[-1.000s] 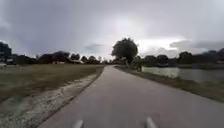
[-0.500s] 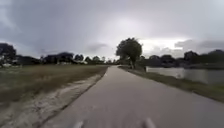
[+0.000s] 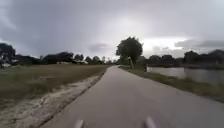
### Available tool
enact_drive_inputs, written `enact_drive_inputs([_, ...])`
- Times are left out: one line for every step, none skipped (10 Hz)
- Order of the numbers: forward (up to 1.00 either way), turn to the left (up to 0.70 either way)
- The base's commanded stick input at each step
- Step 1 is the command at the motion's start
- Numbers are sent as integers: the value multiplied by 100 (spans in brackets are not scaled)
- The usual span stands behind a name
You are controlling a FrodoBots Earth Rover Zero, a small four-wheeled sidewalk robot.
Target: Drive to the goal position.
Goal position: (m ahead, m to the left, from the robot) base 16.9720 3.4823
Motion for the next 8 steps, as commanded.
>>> enact_drive_inputs([100,0])
enact_drive_inputs([100,0])
enact_drive_inputs([100,0])
enact_drive_inputs([100,0])
enact_drive_inputs([100,0])
enact_drive_inputs([100,0])
enact_drive_inputs([100,0])
enact_drive_inputs([100,0])
